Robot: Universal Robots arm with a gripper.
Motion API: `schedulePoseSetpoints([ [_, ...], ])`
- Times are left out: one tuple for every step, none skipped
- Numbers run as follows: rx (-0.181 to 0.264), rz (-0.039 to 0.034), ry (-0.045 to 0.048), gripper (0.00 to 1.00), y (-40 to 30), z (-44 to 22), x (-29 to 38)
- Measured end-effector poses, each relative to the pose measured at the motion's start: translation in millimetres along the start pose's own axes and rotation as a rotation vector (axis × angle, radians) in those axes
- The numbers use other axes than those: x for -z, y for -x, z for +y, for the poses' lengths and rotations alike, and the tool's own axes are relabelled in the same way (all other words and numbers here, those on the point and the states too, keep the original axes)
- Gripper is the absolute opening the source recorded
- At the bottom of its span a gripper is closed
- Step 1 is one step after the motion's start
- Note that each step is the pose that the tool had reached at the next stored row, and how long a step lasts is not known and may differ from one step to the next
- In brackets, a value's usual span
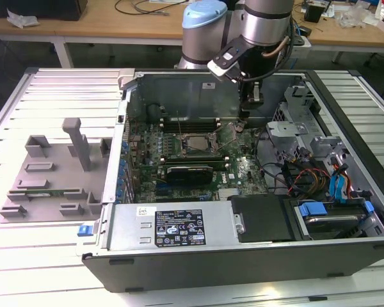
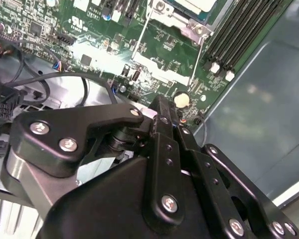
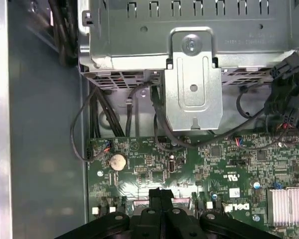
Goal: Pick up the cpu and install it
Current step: 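Close the cpu cover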
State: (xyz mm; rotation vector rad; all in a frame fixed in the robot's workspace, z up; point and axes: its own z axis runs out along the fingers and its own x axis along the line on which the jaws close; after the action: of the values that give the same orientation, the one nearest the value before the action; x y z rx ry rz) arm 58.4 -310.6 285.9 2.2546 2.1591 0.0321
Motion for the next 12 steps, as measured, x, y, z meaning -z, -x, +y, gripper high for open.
schedulePoseSetpoints([
  [0.0,-0.0003,-0.0073,0.11,-0.2,4.1,-1.6],
  [0.0,-0.0005,-0.0106,0.11,-0.3,5.6,-3.1],
  [0.0,-0.0005,-0.0123,0.11,-0.3,6.4,-4.8],
  [0.0,-0.0006,-0.0147,0.11,-0.3,7.3,-8.1],
  [0.0,-0.0005,-0.015,0.11,-0.3,7.5,-11.0],
  [0.0,-0.0006,-0.015,0.11,-0.3,7.4,-14.9],
  [0.0,-0.0006,-0.015,0.11,-0.3,7.4,-17.7],
  [0.0,-0.0007,-0.015,0.11,-0.3,7.2,-22.5],
  [0.0,-0.0006,-0.015,0.11,-0.3,7.2,-24.7],
  [0.0,-0.0005,-0.015,0.11,-0.4,7.1,-27.2],
  [0.0,-0.0006,-0.015,0.11,-0.3,7.0,-29.8],
  [0.0,-0.0004,-0.015,0.11,-0.3,7.0,-32.4],
])
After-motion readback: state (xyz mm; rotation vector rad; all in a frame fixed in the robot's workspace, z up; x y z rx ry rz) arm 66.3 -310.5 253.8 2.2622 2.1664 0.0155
